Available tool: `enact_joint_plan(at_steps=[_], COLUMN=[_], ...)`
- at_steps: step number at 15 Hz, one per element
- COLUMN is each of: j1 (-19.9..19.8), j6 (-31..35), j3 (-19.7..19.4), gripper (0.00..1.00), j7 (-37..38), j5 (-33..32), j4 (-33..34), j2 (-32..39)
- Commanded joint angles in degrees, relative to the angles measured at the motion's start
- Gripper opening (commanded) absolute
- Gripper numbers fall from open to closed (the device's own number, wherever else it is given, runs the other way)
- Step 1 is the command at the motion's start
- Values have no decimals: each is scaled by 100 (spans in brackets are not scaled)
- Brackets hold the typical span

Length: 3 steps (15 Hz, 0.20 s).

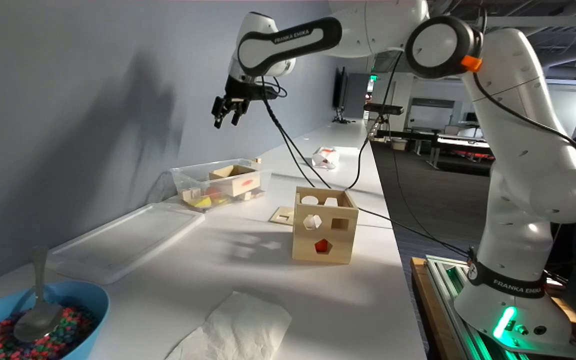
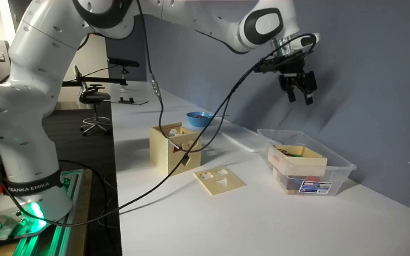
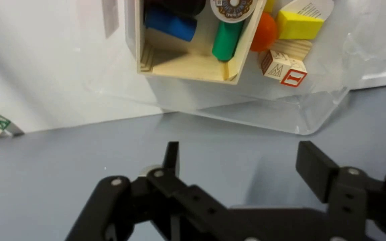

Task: Move the big lunchbox to the right and put the small wooden box inside the lunchbox

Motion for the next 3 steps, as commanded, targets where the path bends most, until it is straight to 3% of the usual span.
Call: enact_joint_plan(at_steps=[1, 2, 3], j1=[-205, -128, -161], j6=[536, 169, 244], j3=[228, 135, 163], gripper=[100, 100, 100], j7=[-1253, -644, -878], j5=[198, 16, 45], j4=[-960, -247, -395], j2=[-993, -427, -621])
